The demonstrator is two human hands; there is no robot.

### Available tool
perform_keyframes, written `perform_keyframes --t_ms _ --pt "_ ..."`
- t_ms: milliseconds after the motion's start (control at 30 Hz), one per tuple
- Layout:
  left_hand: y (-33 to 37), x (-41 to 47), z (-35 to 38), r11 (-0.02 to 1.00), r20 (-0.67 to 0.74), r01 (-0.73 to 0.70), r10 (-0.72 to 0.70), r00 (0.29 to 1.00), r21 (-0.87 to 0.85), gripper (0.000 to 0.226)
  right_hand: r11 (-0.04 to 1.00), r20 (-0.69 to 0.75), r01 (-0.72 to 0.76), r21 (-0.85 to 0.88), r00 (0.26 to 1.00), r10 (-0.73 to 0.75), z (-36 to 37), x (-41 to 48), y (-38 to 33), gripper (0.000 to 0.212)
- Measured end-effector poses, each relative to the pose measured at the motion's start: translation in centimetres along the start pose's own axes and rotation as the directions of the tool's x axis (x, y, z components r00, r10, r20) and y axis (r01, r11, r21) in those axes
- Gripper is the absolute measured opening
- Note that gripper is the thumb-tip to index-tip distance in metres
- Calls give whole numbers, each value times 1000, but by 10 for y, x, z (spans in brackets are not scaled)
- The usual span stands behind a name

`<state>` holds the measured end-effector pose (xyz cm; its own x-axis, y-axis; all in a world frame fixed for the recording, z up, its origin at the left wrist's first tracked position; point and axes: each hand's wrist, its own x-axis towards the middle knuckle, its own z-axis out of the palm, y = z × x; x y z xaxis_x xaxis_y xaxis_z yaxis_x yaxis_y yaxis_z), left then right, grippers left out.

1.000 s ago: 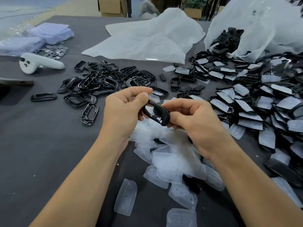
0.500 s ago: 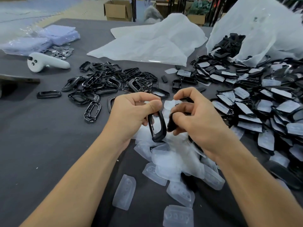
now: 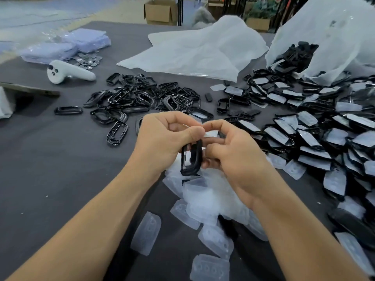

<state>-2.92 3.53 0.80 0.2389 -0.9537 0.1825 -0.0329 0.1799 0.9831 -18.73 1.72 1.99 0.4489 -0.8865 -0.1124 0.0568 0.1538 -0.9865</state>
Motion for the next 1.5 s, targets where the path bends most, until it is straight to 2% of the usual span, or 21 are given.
perform_keyframes --t_ms 67,200,267,300,333,400,467,533,633,733,933,1033,1133,1233,1300,1333,1400,1500 --pt "1 -2 2 998 -78 -53 56 995 34 11 993 51 -42 114 998 36 0 0 -2 44" --pt "-2 -9 8 936 -130 -154 203 970 317 15 1000 71 -20 21 997 18 1 -3 -1 64" --pt "-2 -12 13 877 -149 -154 246 958 455 14 1000 23 -3 0 1000 3 1 -3 1 70" --pt "-2 -12 15 877 -179 -129 235 955 463 9 1000 -21 10 -16 1000 -11 1 -3 1 71" --pt "-2 -11 15 903 -210 -88 191 959 421 6 998 -71 31 -48 997 -35 0 -3 1 72" --pt "-2 -8 11 953 -199 24 38 979 303 15 989 -167 79 -127 981 -100 -1 -2 0 72" --pt "1 -6 6 968 -81 122 -107 991 219 11 979 -233 112 -168 961 -150 -1 -2 0 69" --pt "4 -5 1 975 68 172 -183 981 144 13 981 -279 130 -144 946 -167 -2 -2 -1 64" --pt "5 -6 -2 975 149 195 -210 966 108 25 986 -285 158 -59 944 -168 -3 -3 -4 62" --pt "8 -10 4 969 101 239 -245 964 68 26 985 -265 158 -73 949 -172 -3 -3 -2 58" --pt "10 -14 9 974 -66 225 -222 973 32 31 993 -261 111 -35 958 -116 -5 -1 0 43" --pt "11 -16 12 977 -91 202 -196 976 61 35 993 -257 116 7 960 -110 -6 1 2 35" --pt "12 -15 12 981 -95 179 -172 981 79 40 993 -267 113 -34 956 -118 -7 2 3 25" --pt "10 -14 12 983 -149 106 -84 985 150 46 980 -364 106 -168 917 -162 -8 4 9 14" --pt "8 -15 12 937 -207 0 77 975 348 43 944 -423 91 -317 877 -227 -7 3 10 9" --pt "8 -17 11 874 -207 -70 191 960 482 40 946 -404 101 -307 887 -225 -5 2 9 10" --pt "10 -20 10 676 -120 -234 433 893 699 34 984 -324 112 -142 934 -153 0 0 7 20" --pt "7 -22 11 422 88 -472 667 740 774 27 993 -333 114 -26 936 -116 2 -1 1 20"
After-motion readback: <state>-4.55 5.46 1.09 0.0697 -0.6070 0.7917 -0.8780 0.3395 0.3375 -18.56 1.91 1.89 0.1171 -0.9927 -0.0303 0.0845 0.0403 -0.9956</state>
